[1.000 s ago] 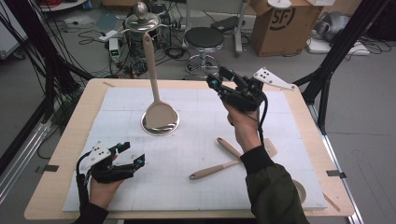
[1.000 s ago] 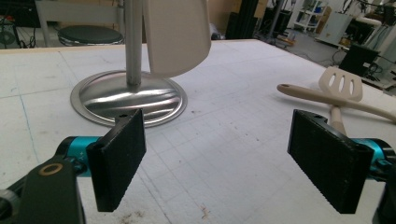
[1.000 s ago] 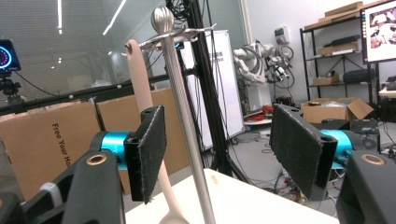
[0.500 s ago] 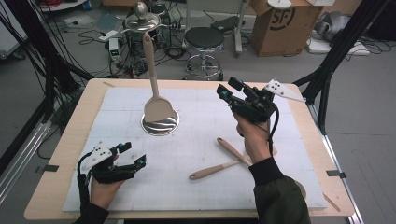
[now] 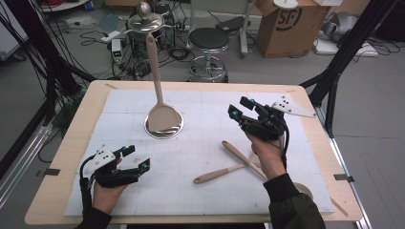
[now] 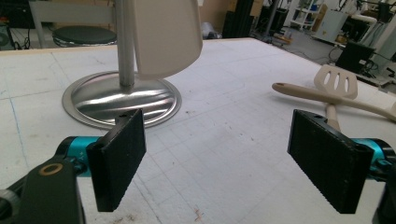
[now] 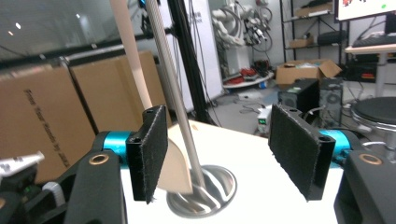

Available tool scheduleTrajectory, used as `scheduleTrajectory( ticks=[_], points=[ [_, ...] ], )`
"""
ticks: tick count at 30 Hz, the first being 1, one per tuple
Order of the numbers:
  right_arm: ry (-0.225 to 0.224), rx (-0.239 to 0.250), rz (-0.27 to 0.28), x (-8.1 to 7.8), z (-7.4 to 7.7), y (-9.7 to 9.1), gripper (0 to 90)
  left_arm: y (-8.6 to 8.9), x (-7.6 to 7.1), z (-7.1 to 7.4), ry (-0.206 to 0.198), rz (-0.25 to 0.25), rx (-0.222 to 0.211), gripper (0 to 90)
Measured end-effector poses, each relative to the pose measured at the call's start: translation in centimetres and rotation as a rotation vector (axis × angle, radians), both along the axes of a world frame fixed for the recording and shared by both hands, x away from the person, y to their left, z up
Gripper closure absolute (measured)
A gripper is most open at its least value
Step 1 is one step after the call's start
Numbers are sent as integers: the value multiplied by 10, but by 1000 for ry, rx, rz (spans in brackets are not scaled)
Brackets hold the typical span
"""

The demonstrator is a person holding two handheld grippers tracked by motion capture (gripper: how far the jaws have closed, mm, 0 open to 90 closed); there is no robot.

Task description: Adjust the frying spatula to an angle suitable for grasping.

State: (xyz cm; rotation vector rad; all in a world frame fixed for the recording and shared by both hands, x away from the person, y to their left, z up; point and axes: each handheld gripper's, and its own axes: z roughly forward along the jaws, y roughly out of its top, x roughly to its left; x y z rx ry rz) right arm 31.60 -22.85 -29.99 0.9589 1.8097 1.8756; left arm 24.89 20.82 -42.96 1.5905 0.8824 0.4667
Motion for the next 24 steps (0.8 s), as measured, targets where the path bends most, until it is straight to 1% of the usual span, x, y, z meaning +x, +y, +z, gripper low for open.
scheduleTrajectory(
  ticks=[8, 11, 13, 14, 16, 17, 19, 21, 24],
  points=[
    [7, -48, 1, -11, -13, -4, 360, 0, 0, 0, -6, -10, -6, 198],
    [6, -72, 1, -16, -21, -6, 334, 0, 0, 0, -5, -9, -8, 198],
    [-5, -64, -2, -20, -25, -10, 322, 0, 0, 0, -5, -10, -10, 198],
    [-3, -62, 3, -22, -27, -12, 310, 0, 0, 0, -5, -10, -10, 198],
    [18, -68, -1, -24, -31, -15, 286, 0, 0, 0, -3, -9, -13, 198],
    [21, -73, -2, -24, -33, -17, 277, 0, 0, 0, -3, -10, -12, 198],
    [29, -70, -2, -25, -36, -19, 261, -1, 0, 0, -3, -13, -12, 198],
    [41, -73, -3, -25, -39, -20, 226, -1, 0, 0, -3, -13, -9, 198],
    [64, -87, 7, -25, -44, -19, 204, -1, 0, 0, -1, -12, -8, 198]
  ],
)
